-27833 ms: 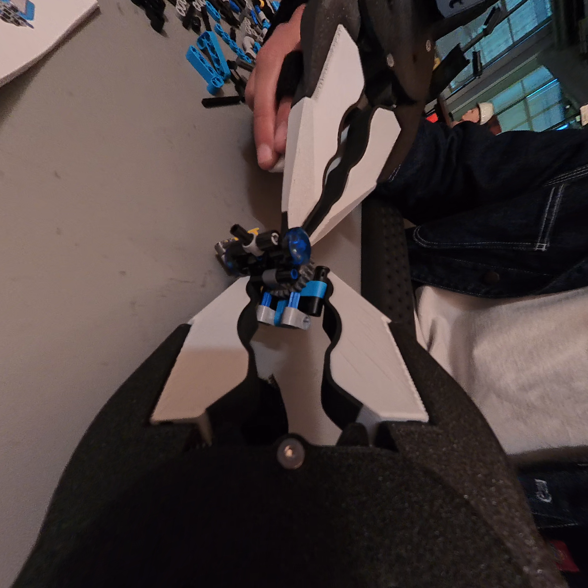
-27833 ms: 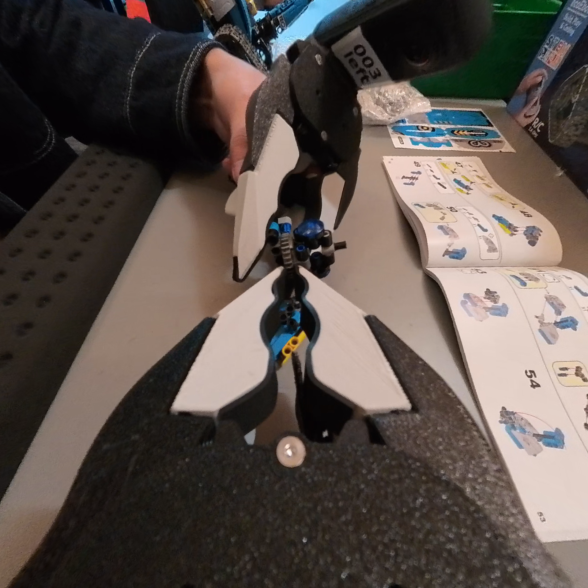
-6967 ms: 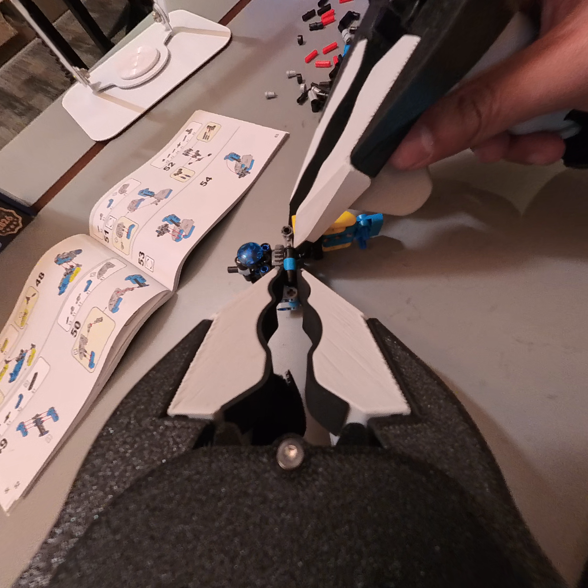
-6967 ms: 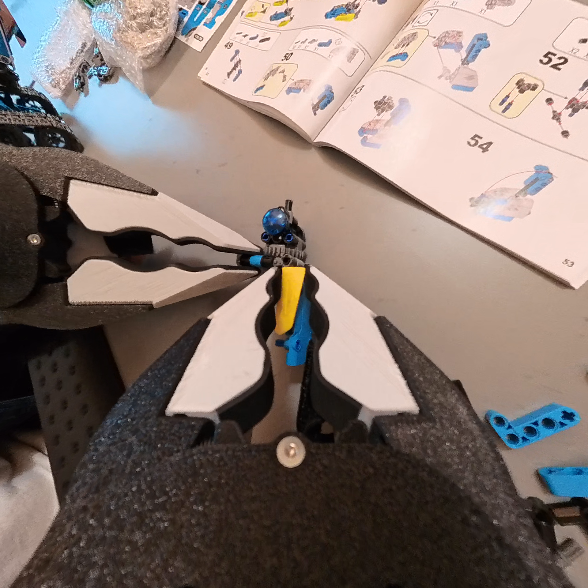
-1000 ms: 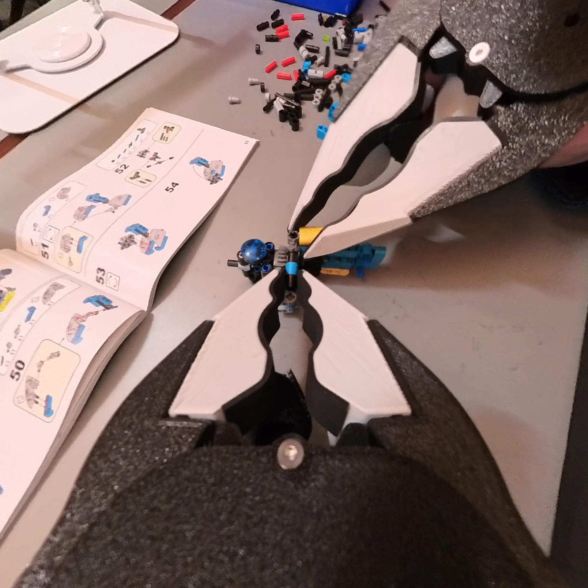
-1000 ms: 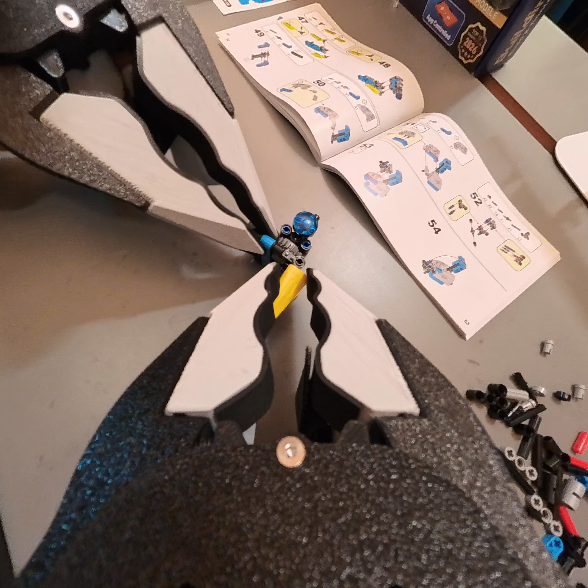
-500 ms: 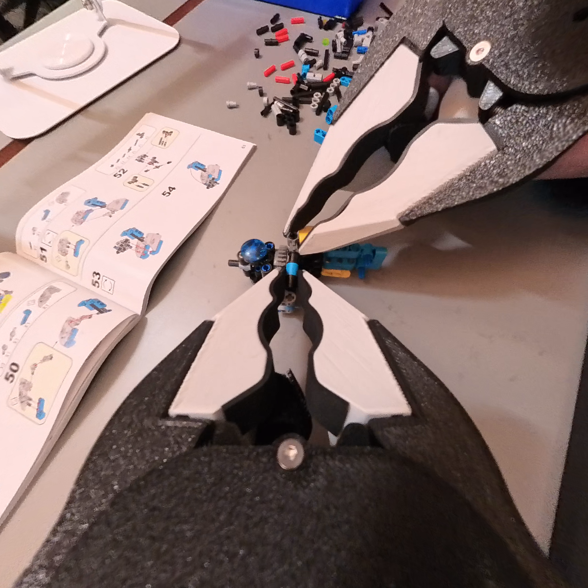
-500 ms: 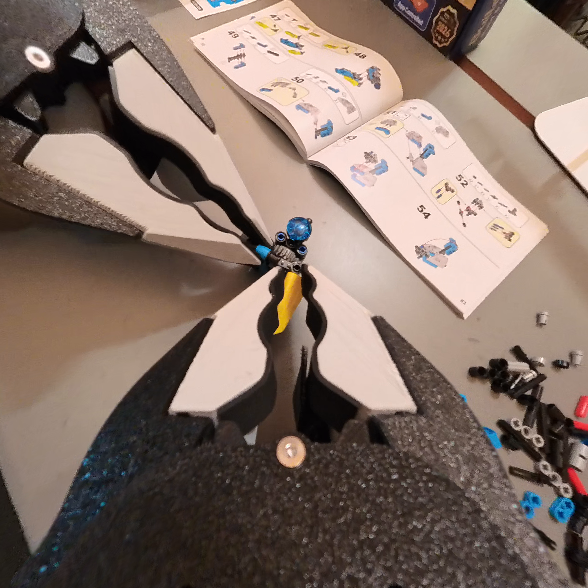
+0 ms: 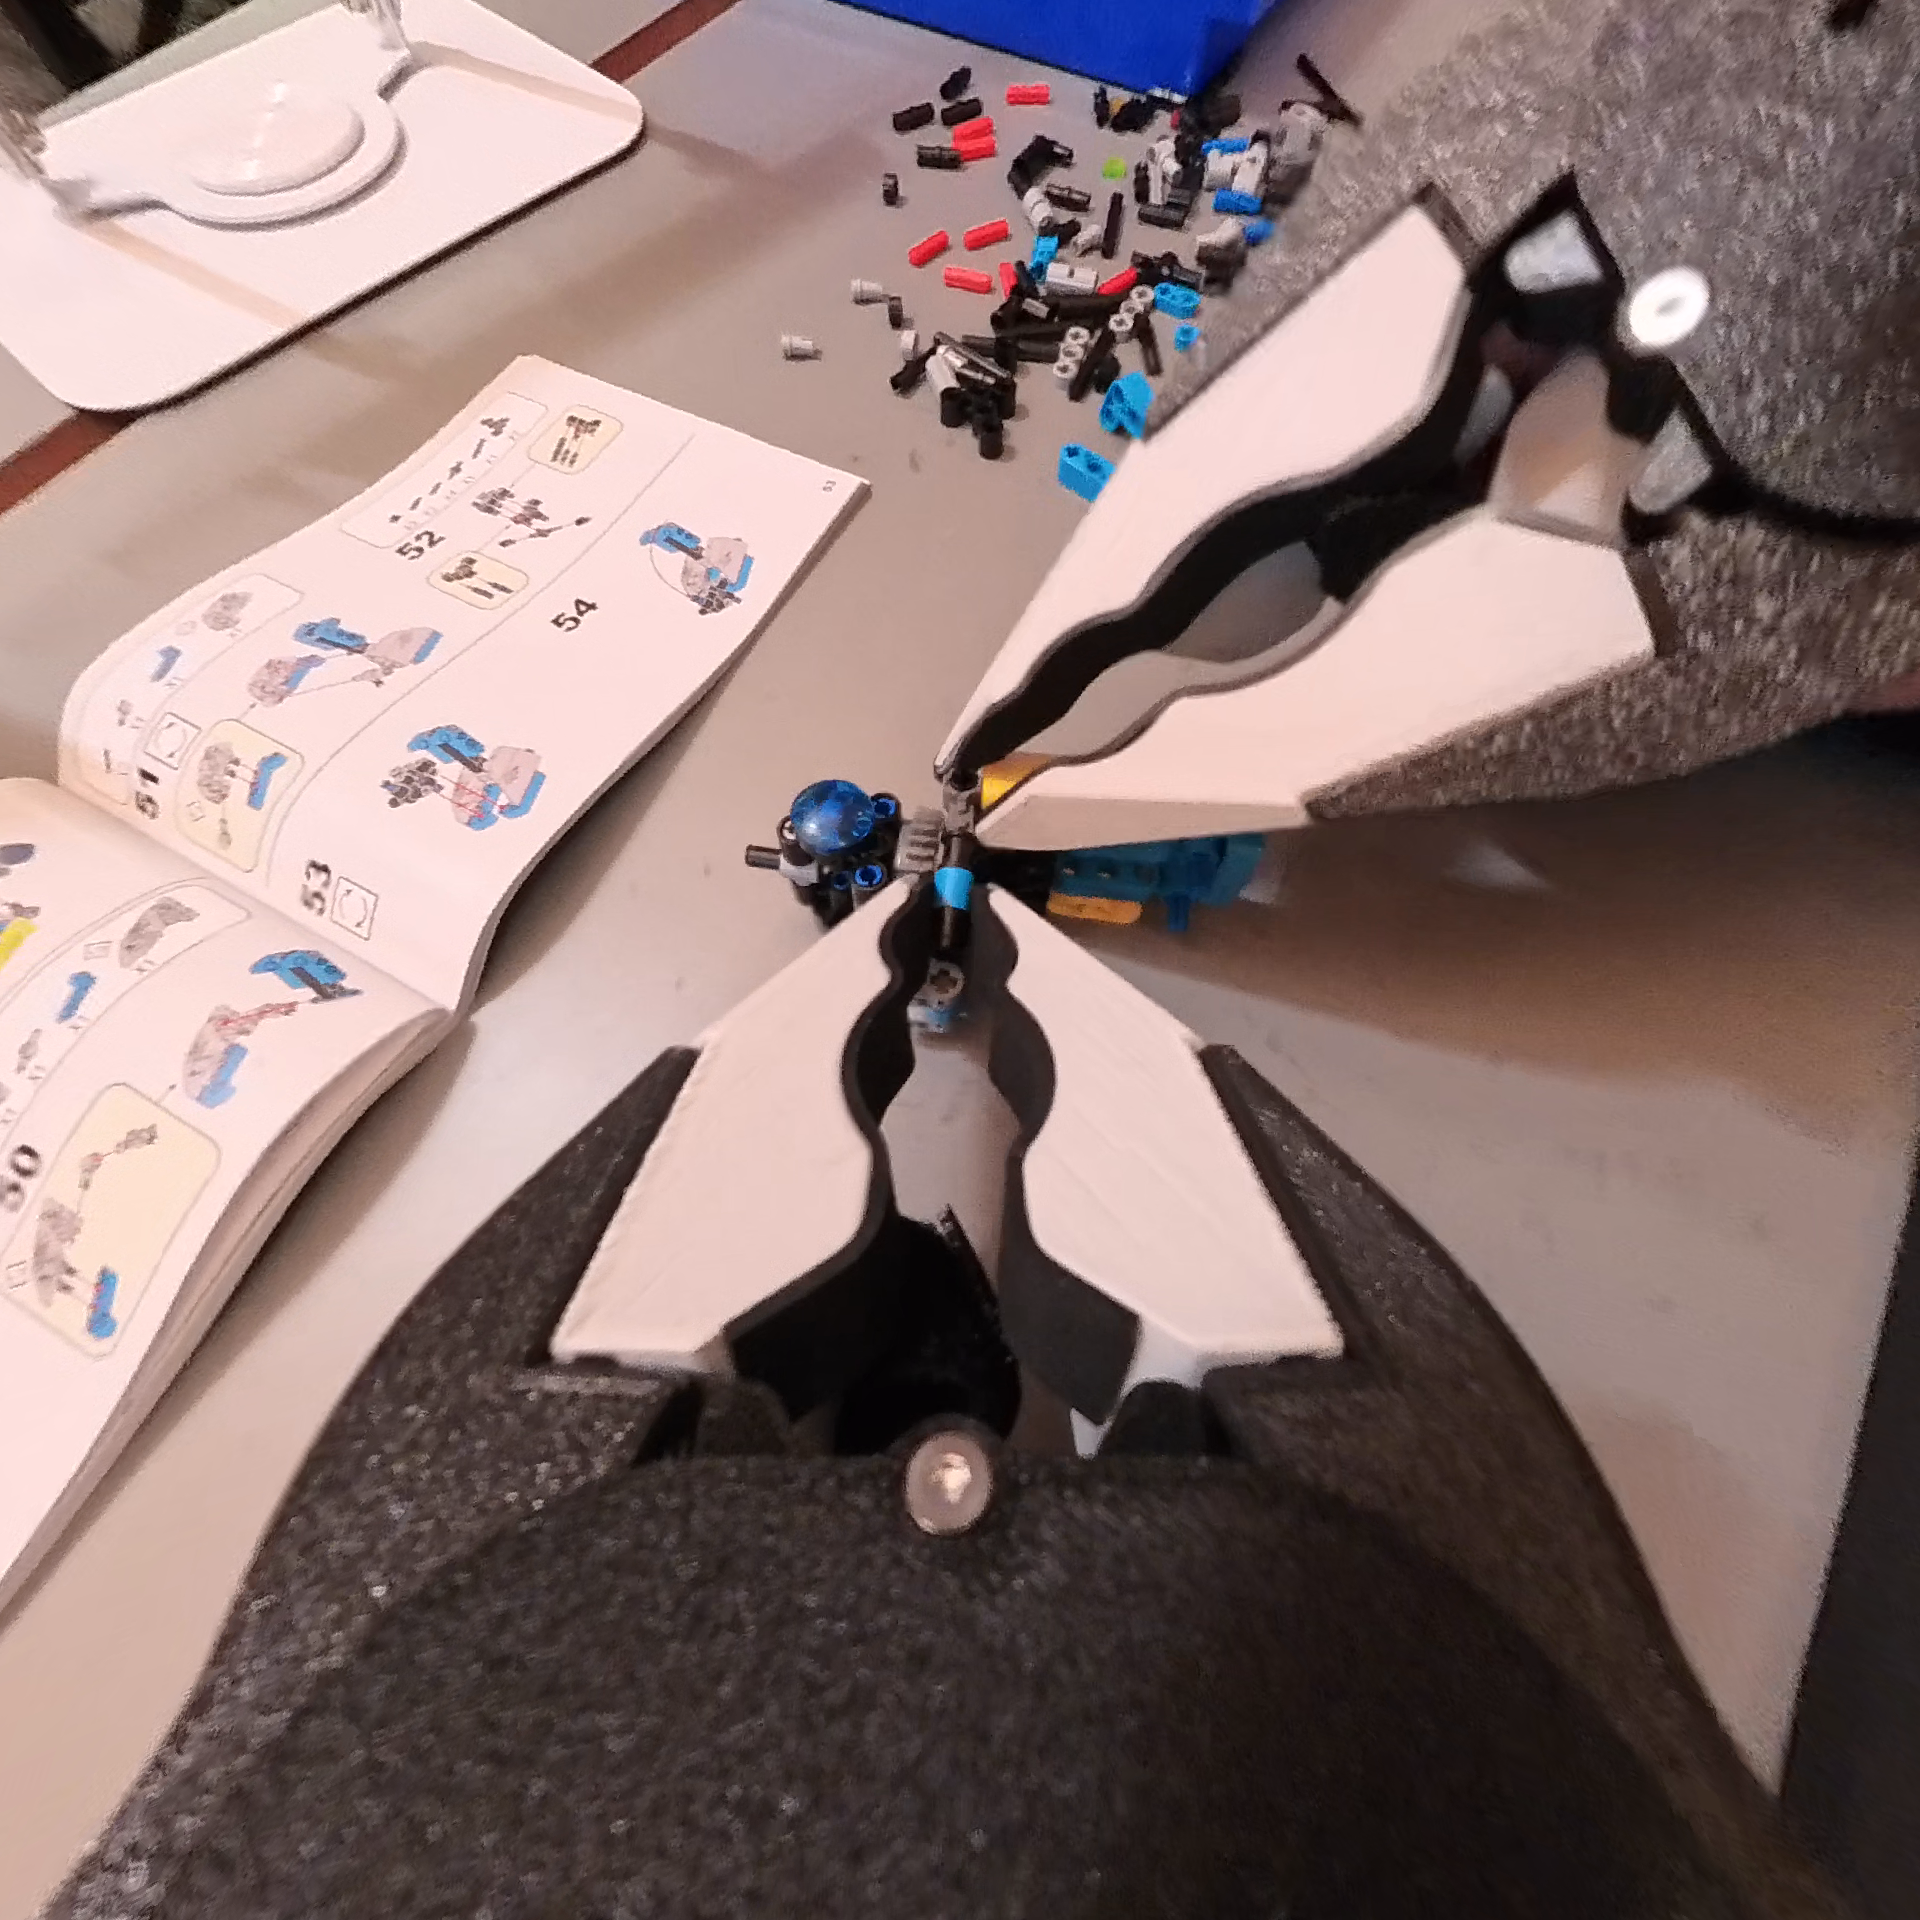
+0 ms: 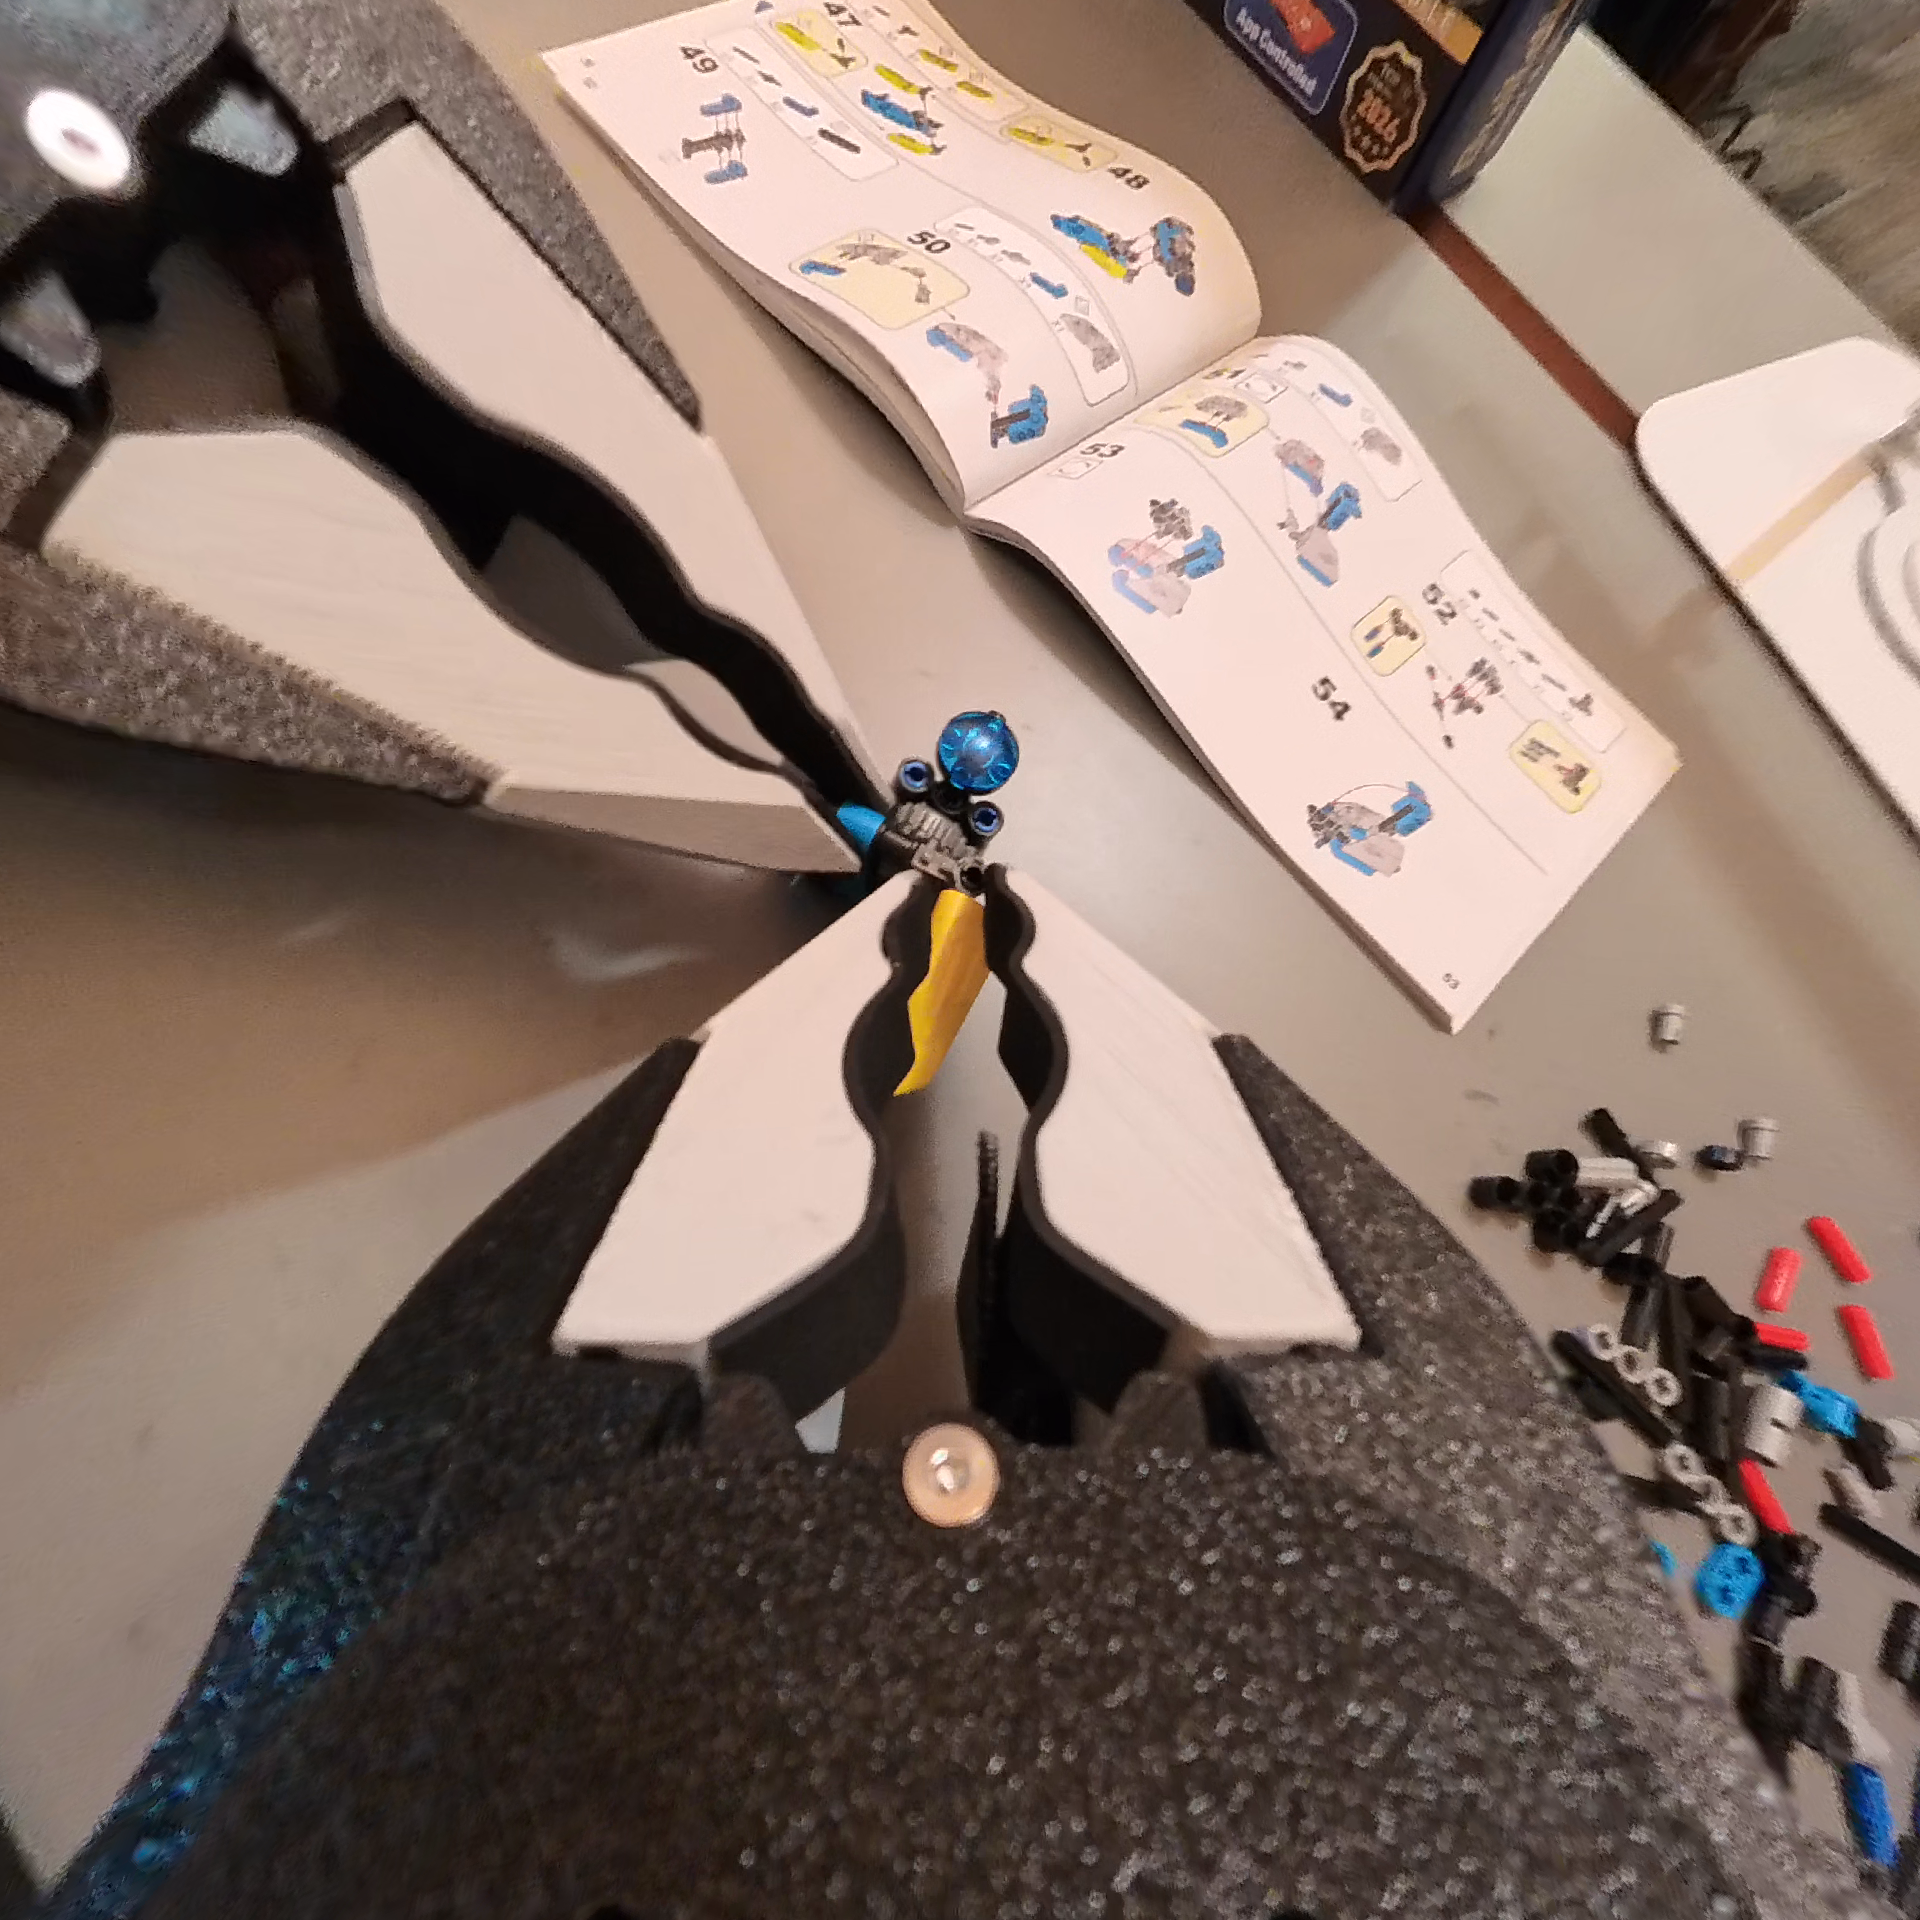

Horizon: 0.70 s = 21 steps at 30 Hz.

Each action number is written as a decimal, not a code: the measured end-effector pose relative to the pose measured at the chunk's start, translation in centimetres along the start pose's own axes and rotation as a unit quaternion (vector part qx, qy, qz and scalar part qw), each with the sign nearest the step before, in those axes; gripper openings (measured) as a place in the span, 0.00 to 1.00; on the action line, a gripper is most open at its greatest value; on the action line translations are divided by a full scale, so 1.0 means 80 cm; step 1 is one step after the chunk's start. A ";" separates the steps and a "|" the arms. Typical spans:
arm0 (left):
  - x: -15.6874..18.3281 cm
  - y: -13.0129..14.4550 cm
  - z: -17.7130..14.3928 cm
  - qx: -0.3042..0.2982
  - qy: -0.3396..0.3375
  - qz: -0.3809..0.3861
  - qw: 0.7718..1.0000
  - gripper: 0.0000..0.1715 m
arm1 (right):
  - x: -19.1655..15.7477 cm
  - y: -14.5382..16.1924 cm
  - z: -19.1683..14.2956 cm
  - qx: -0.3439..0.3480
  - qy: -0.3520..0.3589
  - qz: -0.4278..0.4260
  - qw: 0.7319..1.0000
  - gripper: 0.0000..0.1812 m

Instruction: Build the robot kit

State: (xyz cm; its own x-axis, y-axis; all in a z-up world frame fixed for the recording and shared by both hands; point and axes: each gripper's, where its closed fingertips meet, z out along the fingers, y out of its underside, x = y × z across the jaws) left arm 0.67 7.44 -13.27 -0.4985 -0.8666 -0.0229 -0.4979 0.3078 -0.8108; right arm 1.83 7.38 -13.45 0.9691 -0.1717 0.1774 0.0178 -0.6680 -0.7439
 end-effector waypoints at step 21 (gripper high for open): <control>0.015 0.010 -0.014 0.036 0.136 0.095 0.985 0.04 | -0.032 0.001 -0.063 0.162 -0.335 -0.029 0.928 0.31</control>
State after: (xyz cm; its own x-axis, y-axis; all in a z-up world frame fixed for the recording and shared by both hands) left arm -1.13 7.11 -13.30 -0.7545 -0.6556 -0.0290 -0.3306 0.4180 -0.8461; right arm -1.90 4.14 -10.69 0.8980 0.4183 -0.1365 0.0424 -0.3910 -0.9194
